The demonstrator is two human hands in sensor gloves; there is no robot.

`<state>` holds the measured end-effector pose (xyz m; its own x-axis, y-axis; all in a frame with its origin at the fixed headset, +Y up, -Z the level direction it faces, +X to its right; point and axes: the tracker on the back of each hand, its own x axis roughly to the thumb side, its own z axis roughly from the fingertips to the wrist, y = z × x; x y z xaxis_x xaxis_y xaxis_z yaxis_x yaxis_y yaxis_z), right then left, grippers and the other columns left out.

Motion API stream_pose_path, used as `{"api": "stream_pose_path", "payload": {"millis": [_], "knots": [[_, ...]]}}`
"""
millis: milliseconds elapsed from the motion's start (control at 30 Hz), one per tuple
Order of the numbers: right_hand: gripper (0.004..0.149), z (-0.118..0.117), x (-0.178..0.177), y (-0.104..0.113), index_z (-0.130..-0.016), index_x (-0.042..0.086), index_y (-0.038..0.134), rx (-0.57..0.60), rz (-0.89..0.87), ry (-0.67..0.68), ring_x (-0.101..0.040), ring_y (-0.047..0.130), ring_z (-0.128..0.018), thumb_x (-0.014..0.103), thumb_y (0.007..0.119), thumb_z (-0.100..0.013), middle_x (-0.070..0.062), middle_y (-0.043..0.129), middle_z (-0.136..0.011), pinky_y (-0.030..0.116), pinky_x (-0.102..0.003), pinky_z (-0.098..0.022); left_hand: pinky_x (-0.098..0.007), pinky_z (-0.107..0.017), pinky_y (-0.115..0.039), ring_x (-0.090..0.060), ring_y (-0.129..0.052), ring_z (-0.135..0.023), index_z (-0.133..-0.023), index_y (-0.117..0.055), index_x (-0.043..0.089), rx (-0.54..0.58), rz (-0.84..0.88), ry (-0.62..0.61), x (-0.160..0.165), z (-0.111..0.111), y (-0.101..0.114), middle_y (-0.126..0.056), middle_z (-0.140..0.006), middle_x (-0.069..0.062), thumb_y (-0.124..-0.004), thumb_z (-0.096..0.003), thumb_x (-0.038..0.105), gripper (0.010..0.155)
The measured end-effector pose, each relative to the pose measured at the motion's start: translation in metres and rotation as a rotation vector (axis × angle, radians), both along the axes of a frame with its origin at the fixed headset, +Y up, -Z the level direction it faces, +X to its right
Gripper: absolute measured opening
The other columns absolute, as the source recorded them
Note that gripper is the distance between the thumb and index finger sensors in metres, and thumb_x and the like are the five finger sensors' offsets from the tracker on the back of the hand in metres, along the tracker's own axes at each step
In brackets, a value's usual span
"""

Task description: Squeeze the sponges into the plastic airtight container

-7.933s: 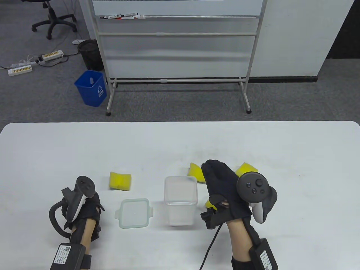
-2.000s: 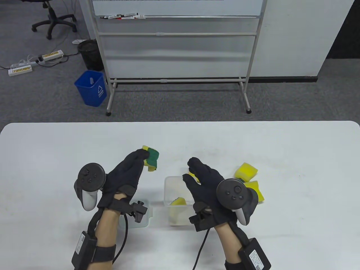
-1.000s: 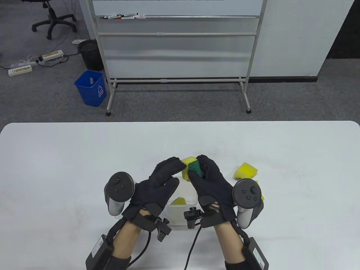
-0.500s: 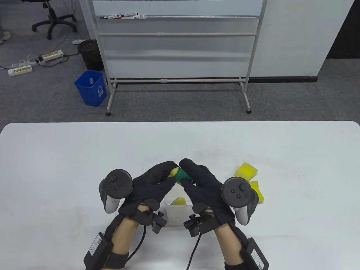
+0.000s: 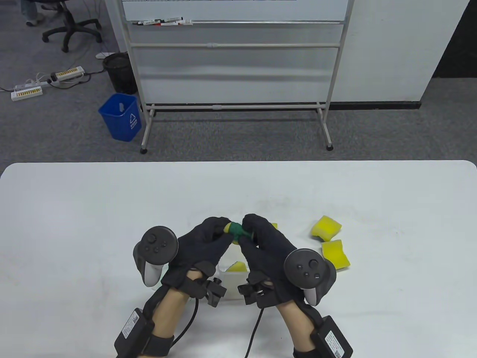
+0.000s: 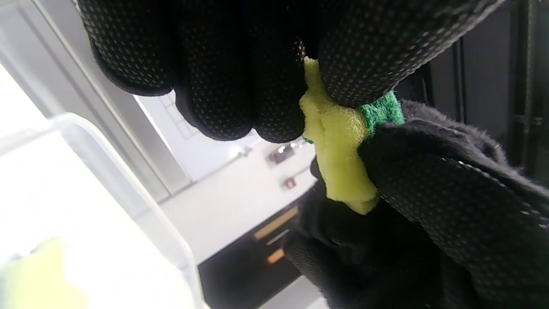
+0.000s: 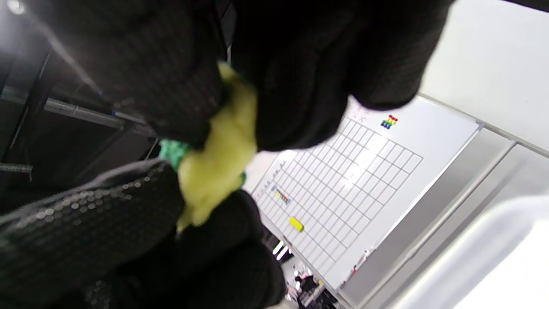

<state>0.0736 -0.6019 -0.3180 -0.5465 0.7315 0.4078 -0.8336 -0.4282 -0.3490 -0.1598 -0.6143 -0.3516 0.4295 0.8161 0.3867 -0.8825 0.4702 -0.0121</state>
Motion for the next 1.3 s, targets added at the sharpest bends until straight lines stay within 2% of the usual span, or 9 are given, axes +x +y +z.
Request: {"api": "stream_pose_path", "payload": {"millis": [167,333,633,733,767,867,967,1300], "knots": [[0.048,0.001,0.002,0.007,-0.086,0.034,0.091,-0.024,0.133,-0.028,-0.023,0.103,-0.050,0.034,0.097,-0.038,-0.008,0.101,-0.072,0.080,-0.051,-0.057,-0.055,-0.065,-0.076,-0.034,-0.088,-0.085,-0.103,-0.063,0.021,0.021,-0.070,0.114,-0.009,0.000,0.000,-0.086,-0.096,-0.008,-0.080,-0.0473,0.050,0.065],[0.046,0.000,-0.010,0.004,-0.085,0.033,0.095,-0.037,0.291,-0.032,-0.025,0.101,-0.055,0.034,0.096,-0.039,-0.007,0.099,-0.075,0.075,-0.054,-0.061,-0.056,-0.066,-0.074,-0.036,-0.084,-0.089,-0.105,-0.058,0.020,0.029,-0.103,0.191,-0.020,-0.001,0.000,-0.080,-0.101,-0.010,-0.077,-0.0485,0.052,0.068],[0.043,-0.001,-0.025,0.000,-0.086,0.031,0.095,-0.075,0.496,-0.022,-0.029,0.096,-0.066,0.031,0.091,-0.043,-0.006,0.097,-0.081,0.069,-0.058,-0.066,-0.058,-0.067,-0.071,-0.040,-0.080,-0.092,-0.105,-0.059,0.020,0.019,-0.222,0.284,-0.036,-0.005,0.001,-0.077,-0.104,-0.013,-0.076,-0.0491,0.053,0.067],[0.055,0.000,-0.031,-0.002,-0.094,0.025,0.084,-0.070,0.563,-0.048,-0.026,0.099,-0.062,0.033,0.094,-0.040,-0.004,0.100,-0.077,0.070,-0.057,-0.066,-0.059,-0.067,-0.071,-0.040,-0.079,-0.092,-0.106,-0.059,0.020,0.006,-0.225,0.286,-0.038,-0.007,0.000,-0.076,-0.104,-0.014,-0.076,-0.0491,0.053,0.067],[0.056,0.000,-0.032,-0.003,-0.094,0.026,0.082,-0.059,0.583,-0.059,-0.026,0.100,-0.061,0.033,0.095,-0.040,-0.003,0.100,-0.076,0.071,-0.057,-0.066,-0.059,-0.067,-0.071,-0.040,-0.079,-0.092,-0.106,-0.059,0.020,0.003,-0.216,0.282,-0.037,-0.007,-0.001,-0.076,-0.105,-0.014,-0.076,-0.0492,0.053,0.067],[0.049,0.000,-0.036,-0.004,-0.087,0.027,0.087,-0.039,0.646,-0.065,-0.025,0.100,-0.061,0.034,0.096,-0.039,-0.003,0.101,-0.075,0.070,-0.057,-0.066,-0.059,-0.067,-0.071,-0.041,-0.078,-0.093,-0.106,-0.058,0.020,-0.001,-0.221,0.279,-0.037,-0.008,-0.002,-0.075,-0.105,-0.015,-0.076,-0.0492,0.053,0.068],[0.047,-0.001,-0.037,-0.006,-0.085,0.028,0.091,-0.045,0.663,-0.057,-0.026,0.098,-0.065,0.035,0.097,-0.039,-0.001,0.101,-0.075,0.068,-0.058,-0.067,-0.059,-0.067,-0.071,-0.041,-0.078,-0.093,-0.106,-0.058,0.020,0.002,-0.229,0.279,-0.036,-0.008,-0.002,-0.075,-0.105,-0.014,-0.076,-0.0491,0.053,0.068],[0.046,-0.004,-0.039,-0.011,-0.083,0.027,0.095,-0.076,0.673,-0.066,-0.028,0.093,-0.079,0.037,0.097,-0.038,0.001,0.103,-0.075,0.067,-0.058,-0.068,-0.059,-0.067,-0.070,-0.041,-0.078,-0.093,-0.106,-0.058,0.020,-0.019,-0.225,0.281,-0.038,-0.011,-0.006,-0.074,-0.105,-0.015,-0.075,-0.0492,0.053,0.068]]}}
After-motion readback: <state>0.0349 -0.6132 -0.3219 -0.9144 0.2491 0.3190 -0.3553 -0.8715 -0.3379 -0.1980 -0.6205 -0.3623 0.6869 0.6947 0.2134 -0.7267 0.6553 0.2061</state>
